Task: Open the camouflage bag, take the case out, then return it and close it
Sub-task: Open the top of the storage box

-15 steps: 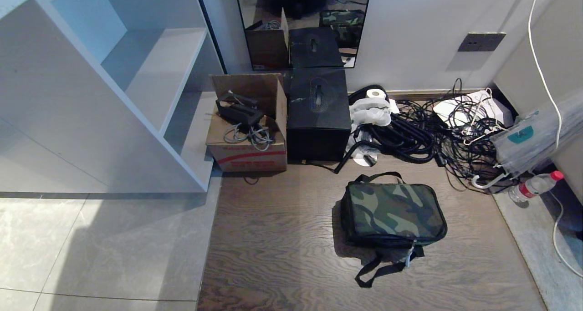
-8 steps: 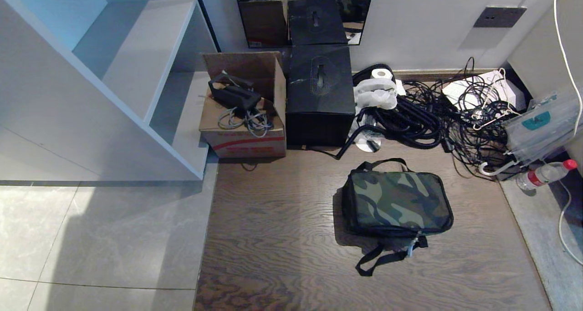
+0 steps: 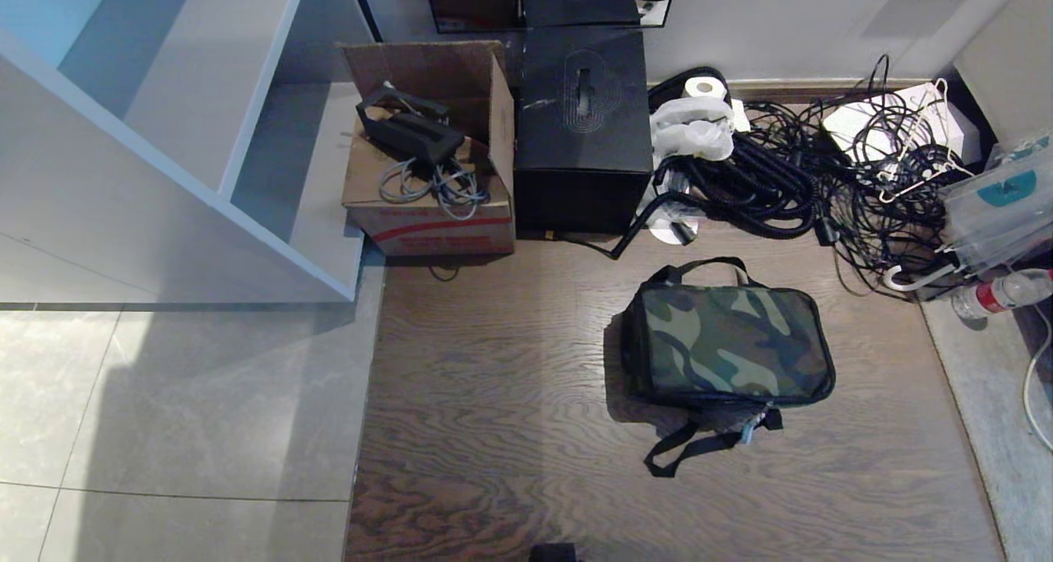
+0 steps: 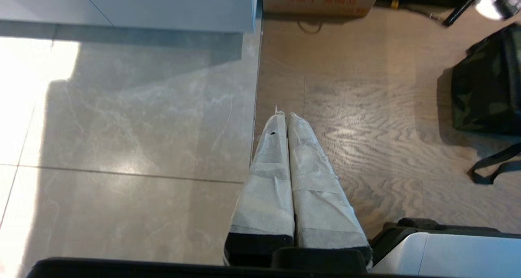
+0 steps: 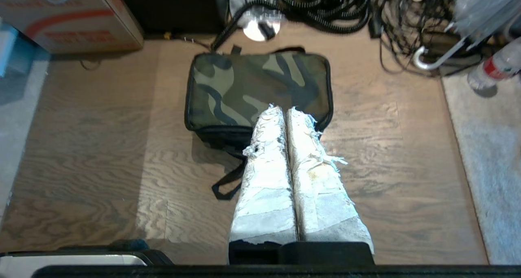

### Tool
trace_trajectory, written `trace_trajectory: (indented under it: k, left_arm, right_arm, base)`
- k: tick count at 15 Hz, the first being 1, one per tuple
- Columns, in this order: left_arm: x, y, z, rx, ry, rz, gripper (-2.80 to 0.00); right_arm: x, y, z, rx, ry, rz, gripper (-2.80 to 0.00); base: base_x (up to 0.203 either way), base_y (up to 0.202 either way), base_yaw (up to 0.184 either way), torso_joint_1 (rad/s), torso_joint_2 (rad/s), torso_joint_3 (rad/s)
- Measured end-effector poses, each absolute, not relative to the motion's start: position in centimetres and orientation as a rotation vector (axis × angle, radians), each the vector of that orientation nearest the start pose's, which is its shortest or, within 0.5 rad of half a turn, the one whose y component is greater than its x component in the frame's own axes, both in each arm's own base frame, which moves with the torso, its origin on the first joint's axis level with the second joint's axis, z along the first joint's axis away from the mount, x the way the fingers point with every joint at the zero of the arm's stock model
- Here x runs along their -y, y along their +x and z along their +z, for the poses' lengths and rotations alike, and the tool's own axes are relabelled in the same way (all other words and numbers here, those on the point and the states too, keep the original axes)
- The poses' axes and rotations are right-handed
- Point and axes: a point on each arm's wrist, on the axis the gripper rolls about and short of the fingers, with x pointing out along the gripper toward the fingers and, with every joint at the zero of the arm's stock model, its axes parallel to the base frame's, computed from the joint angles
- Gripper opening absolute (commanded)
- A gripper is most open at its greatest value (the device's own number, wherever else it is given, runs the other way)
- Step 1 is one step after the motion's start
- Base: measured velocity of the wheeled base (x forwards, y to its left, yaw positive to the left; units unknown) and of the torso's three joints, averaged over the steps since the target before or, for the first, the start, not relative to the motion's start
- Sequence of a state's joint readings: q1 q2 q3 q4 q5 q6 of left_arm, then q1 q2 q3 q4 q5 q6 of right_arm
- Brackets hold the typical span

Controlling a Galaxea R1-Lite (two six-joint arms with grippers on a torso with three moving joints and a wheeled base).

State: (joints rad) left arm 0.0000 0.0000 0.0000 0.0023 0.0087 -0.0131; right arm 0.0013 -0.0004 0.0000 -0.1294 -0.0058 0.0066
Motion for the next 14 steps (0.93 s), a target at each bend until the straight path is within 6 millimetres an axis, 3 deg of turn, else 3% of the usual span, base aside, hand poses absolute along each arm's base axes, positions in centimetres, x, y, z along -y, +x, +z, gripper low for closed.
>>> trace_trajectory:
  k: [14]
  left_arm:
    - [-0.02, -2.28, 7.53, -0.002, -0.015, 0.009, -2.8]
  right_arm:
    - [0.02, -2.36, 8.87, 0.129, 0.006, -0.004, -2.8]
  base:
    - [0.0, 0.0, 0.0, 0.003, 0.0, -0.199]
